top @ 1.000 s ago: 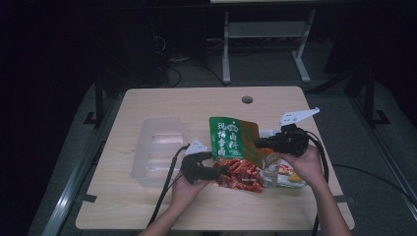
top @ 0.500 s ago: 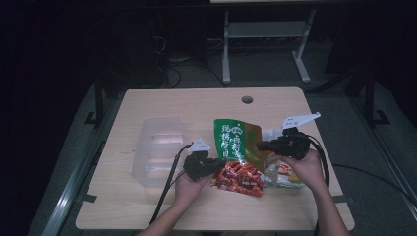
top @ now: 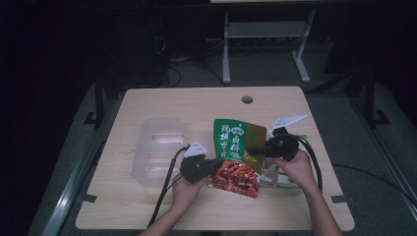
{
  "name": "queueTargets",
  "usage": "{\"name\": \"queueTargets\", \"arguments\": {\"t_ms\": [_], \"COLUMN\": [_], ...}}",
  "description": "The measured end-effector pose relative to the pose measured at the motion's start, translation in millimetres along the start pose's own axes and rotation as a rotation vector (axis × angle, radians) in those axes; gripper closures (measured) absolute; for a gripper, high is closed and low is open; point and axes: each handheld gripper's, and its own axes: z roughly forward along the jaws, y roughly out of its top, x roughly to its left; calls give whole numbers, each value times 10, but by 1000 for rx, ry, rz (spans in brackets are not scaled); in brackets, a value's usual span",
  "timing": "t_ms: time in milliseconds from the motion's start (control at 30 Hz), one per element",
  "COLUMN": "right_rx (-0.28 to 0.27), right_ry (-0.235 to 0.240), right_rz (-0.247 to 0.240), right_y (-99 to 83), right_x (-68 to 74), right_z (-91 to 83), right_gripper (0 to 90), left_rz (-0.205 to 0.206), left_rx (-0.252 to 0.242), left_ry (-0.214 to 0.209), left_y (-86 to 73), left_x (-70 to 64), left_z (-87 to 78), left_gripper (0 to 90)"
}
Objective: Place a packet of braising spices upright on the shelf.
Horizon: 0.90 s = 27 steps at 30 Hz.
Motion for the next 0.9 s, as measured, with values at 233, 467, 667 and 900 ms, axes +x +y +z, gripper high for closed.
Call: {"name": "queueTargets", "arguments": {"t_ms": [233, 467, 667, 900], "right_rx": [2, -34, -56, -49], "right_ry": [22, 57, 50, 18], "right_rz": [11, -12, -59, -120], "right_y": [12, 58, 151, 303], "right_x": [28, 206, 402, 594], "right_z": [59, -22, -113, -141], "right_gripper": [891, 900, 900, 900], "left_rz": [27, 90, 132, 148], "left_rx": [7, 4, 3, -3], "left_ry": [21, 47, 68, 76], "left_y": [-30, -52, -70, -98], "left_x": [-30, -114, -188, -222], "left_z": [-67, -177, -277, -412], "left_gripper": [859, 651, 538, 457]}}
